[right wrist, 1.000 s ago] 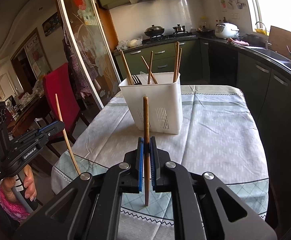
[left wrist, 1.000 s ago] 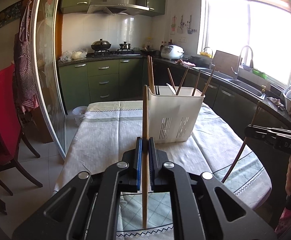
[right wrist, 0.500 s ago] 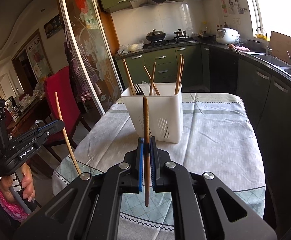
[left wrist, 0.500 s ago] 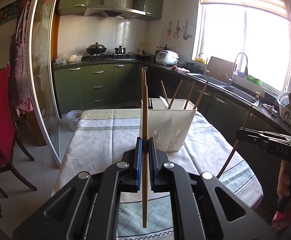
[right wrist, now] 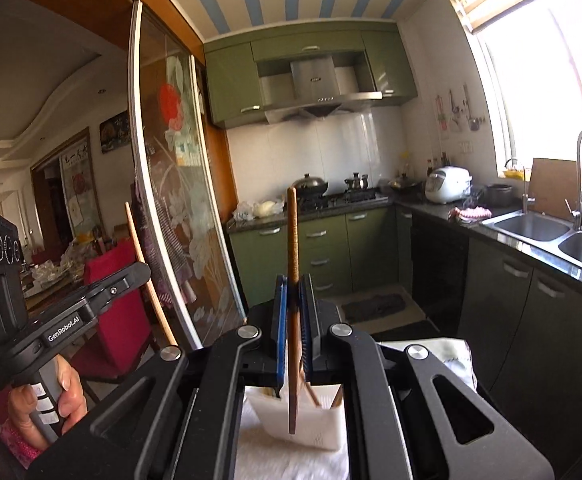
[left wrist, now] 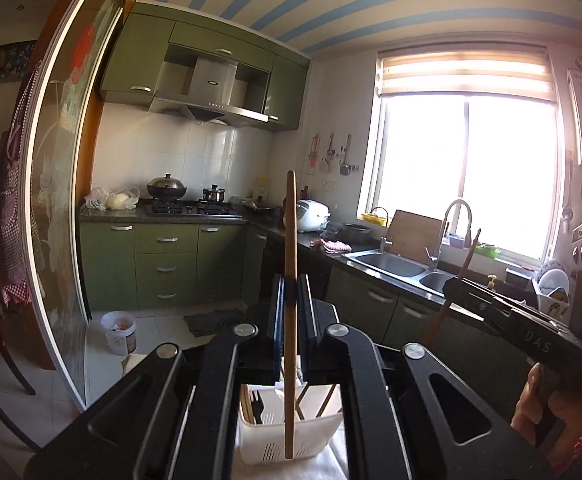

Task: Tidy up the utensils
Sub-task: 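Lower both held chopsticks into the white caddy and open both grippers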

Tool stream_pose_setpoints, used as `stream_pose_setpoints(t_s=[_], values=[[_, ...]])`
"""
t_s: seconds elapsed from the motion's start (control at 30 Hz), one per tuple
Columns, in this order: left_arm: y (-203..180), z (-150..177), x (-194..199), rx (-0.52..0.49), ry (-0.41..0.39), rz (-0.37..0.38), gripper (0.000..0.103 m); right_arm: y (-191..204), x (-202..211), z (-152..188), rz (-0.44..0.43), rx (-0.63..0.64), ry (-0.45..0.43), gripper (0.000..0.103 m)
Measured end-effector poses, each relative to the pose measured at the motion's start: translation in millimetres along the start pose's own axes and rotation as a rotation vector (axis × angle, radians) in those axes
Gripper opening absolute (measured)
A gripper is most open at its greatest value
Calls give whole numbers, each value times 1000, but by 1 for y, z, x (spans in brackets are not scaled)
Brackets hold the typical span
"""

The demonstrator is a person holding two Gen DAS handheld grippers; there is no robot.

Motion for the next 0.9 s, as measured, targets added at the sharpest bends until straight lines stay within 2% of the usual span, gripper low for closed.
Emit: stream_pose_setpoints(t_s=[0.07,0.2,0.5,0.57,0.63,0.73,0.77,0.8,0.9], values=[[-2,-8,-13,-8,-30,-9,6,-8,-23,-2,20,-4,10,7],[-4,-6,-35,-50,-71,-35,6,-20,-68,19,31,-16,78,7],[8,26,-75,-65,9,-57,6,-12,-114,65,5,-1,192,9],[11,29,-79,-65,18,-62,6,-11,-115,67,4,3,192,18],[14,31,-81,-65,20,-63,6,-10,-108,65,0,-1,175,18],[17,30,-82,-68,7,-62,6,-8,-83,63,-19,-21,136,20],[18,30,-82,-69,1,-64,6,-7,-72,64,-26,-27,124,24],[17,30,-83,-71,1,-64,6,-6,-61,67,-34,-34,115,29],[17,36,-88,-76,14,-65,6,-3,-28,87,-49,-42,120,31]])
Point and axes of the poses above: each gripper's, at about its wrist camera, not at the fingertips, and x roughly against the way its jaws point, y to its left, z to its underside, the point moved 9 cm from there along -x, roughly the way its jaws point, and after that the axes turned 9 degrees about x, right-handed, at the moved point
